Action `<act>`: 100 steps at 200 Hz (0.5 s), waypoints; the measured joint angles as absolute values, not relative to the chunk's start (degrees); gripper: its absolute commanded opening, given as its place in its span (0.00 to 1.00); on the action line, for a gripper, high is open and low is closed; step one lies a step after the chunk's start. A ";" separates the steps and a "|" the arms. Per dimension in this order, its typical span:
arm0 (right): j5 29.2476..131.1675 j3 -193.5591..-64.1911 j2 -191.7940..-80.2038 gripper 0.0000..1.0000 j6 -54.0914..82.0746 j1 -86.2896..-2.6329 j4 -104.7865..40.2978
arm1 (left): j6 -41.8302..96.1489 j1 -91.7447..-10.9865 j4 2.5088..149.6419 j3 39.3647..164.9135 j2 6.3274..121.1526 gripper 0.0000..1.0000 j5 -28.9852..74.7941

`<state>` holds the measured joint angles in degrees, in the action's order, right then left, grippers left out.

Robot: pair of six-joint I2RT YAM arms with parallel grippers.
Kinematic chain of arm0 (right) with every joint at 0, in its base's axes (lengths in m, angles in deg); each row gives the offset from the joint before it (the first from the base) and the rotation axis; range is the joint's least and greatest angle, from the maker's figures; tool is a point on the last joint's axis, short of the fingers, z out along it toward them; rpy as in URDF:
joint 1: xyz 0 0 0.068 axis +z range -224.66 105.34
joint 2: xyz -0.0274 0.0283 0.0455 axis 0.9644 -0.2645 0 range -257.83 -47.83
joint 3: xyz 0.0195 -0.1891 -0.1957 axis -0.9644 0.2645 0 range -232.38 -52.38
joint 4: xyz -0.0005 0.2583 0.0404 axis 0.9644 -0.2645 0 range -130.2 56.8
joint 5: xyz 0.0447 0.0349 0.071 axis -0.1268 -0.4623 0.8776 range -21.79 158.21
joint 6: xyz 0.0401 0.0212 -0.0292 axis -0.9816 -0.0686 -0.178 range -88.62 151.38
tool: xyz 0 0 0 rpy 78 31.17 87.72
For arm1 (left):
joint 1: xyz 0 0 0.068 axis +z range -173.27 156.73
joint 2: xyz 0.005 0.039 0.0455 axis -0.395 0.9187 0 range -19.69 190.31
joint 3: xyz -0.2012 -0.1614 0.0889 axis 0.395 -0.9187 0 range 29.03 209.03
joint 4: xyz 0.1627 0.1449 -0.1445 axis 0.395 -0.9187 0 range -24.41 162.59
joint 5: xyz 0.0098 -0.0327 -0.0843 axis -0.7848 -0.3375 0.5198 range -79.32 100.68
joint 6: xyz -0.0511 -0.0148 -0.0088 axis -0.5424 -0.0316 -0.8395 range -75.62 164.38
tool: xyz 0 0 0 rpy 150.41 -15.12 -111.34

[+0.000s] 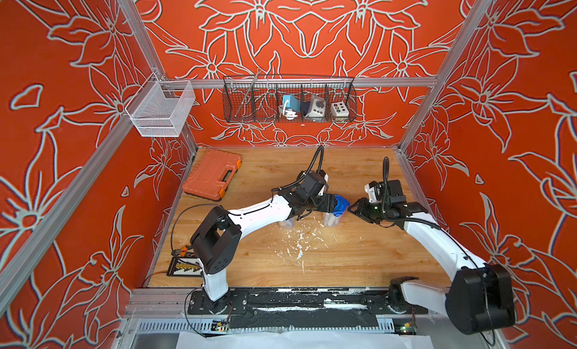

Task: Take out toiletry kits
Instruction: Adjust the container at the center of the board.

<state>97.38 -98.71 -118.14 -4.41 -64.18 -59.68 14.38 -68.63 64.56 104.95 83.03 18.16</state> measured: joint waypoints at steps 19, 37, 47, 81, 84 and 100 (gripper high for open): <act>97.66 -100.55 -120.39 0.38 -4.65 -64.18 -59.50 | 14.27 -68.63 65.09 104.15 82.61 0.61 18.80; 97.77 -102.58 -122.33 0.38 -4.96 -64.18 -59.00 | 13.77 -68.63 65.50 102.99 81.87 0.61 19.63; 97.86 -103.87 -123.38 0.38 -5.00 -64.18 -58.82 | 13.51 -68.65 65.63 102.42 81.45 0.60 20.00; 98.78 -107.17 -126.60 0.40 -5.00 -64.20 -58.12 | 11.93 -68.63 66.68 100.61 80.51 0.61 21.70; 98.91 -107.32 -126.86 0.40 -5.00 -64.20 -58.04 | 11.82 -68.61 66.77 100.50 80.45 0.60 21.86; 99.47 -108.13 -128.04 0.40 -5.00 -64.20 -57.99 | 10.97 -68.54 67.14 100.28 80.43 0.61 22.36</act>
<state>99.47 -108.13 -128.04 -5.00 -64.20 -57.99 10.97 -68.54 67.14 100.28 80.43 22.36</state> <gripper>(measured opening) 0.397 0.607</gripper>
